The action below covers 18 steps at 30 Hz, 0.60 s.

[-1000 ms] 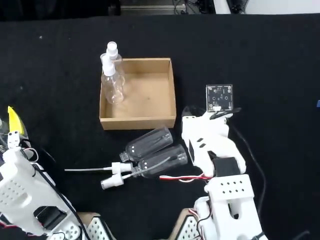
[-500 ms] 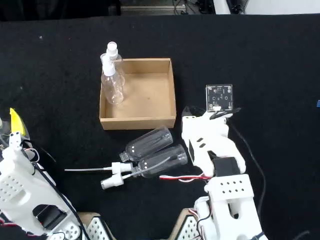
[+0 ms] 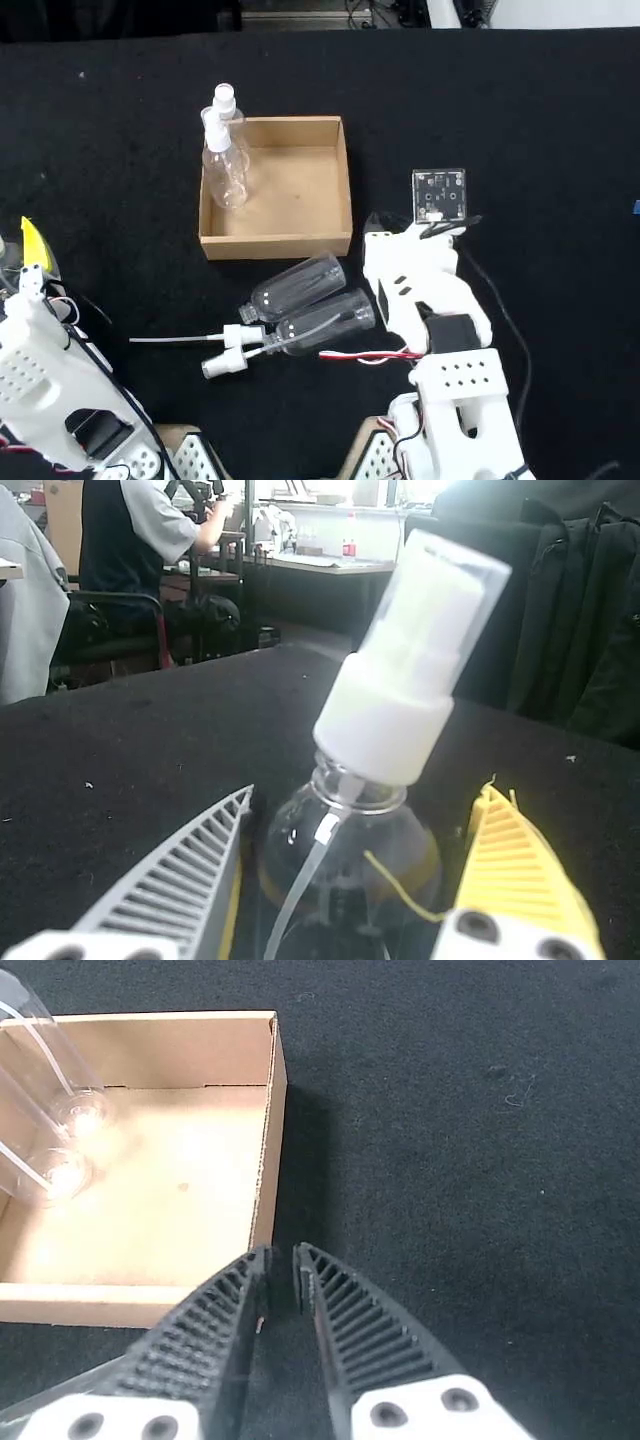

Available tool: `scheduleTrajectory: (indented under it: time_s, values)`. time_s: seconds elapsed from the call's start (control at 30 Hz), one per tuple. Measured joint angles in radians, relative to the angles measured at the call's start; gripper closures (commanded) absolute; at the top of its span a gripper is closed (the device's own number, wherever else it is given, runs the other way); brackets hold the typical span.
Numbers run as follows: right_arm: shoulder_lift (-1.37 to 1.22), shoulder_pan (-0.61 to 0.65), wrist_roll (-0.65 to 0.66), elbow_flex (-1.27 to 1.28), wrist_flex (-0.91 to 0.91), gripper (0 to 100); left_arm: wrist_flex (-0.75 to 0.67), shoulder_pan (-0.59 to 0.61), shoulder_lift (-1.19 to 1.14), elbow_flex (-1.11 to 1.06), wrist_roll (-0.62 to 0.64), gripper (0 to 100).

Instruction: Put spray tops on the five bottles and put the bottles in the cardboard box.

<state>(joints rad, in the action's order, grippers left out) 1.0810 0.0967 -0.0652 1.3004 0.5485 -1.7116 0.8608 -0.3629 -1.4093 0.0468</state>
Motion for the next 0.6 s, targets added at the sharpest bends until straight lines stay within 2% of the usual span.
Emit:
scheduleTrajectory:
  time_s: [0.27, 0.37, 0.47, 0.57, 0.6]
  values:
    - [0.000, -0.009, 0.000, 0.000, -0.002, 97.8, 0.000, -0.028, 0.000, 0.000, 0.000, 70]
    - [0.000, -0.009, 0.000, 0.000, -0.002, 97.8, 0.000, -0.031, 0.000, 0.000, 0.000, 81]
    - [0.000, -0.009, 0.000, 0.000, -0.002, 97.8, 0.000, -0.031, 0.000, 0.000, 0.000, 98]
    - [0.000, -0.009, 0.000, 0.000, -0.002, 97.8, 0.000, -0.034, 0.000, 0.000, 0.005, 93]
    - [0.000, -0.009, 0.000, 0.000, -0.002, 97.8, 0.000, -0.034, 0.000, 0.000, 0.005, 94]
